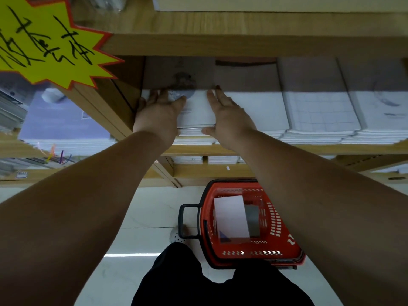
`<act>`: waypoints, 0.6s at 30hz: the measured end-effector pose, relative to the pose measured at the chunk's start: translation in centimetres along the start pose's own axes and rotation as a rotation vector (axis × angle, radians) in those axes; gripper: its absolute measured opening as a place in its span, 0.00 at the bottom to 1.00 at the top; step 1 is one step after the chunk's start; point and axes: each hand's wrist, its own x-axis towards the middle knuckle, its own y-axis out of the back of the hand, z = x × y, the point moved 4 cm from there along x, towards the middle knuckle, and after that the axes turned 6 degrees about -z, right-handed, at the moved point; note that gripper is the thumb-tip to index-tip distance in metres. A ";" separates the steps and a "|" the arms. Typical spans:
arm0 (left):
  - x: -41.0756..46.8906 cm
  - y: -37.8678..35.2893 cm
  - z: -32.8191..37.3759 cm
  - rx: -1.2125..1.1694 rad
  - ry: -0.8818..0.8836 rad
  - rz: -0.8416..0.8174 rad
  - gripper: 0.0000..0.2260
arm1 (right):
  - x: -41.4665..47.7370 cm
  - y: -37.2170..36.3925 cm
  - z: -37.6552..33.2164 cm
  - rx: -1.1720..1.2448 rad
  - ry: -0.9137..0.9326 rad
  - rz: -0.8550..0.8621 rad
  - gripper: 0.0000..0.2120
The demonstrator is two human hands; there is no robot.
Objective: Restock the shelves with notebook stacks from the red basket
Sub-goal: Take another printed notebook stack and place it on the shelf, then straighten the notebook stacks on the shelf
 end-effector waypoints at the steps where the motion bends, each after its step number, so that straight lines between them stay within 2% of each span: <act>1: 0.0 0.1 0.0 0.003 0.004 -0.004 0.39 | -0.1 0.1 -0.1 0.002 -0.007 -0.005 0.47; 4: -0.3 0.4 0.2 0.027 -0.005 0.015 0.38 | -1.4 0.1 0.6 -0.017 -0.040 -0.022 0.52; 6: -0.6 0.9 0.5 0.061 -0.012 0.002 0.38 | -3.2 -0.5 2.4 -0.081 -0.136 -0.053 0.56; 10: -2.2 1.7 2.5 0.128 -0.001 -0.034 0.43 | -7.0 -1.2 7.3 -0.223 -0.263 -0.042 0.50; 13: -4.6 1.6 6.3 0.034 -0.079 0.093 0.39 | -9.5 -0.8 9.5 -0.190 -0.233 0.049 0.45; 16: -7.1 -0.6 11.1 -0.160 -0.214 0.291 0.29 | -12.1 -1.9 11.8 -0.152 -0.110 0.174 0.44; 18: -8.4 -3.6 14.1 -0.259 -0.239 0.336 0.24 | -13.7 -4.3 14.1 -0.139 -0.018 0.193 0.44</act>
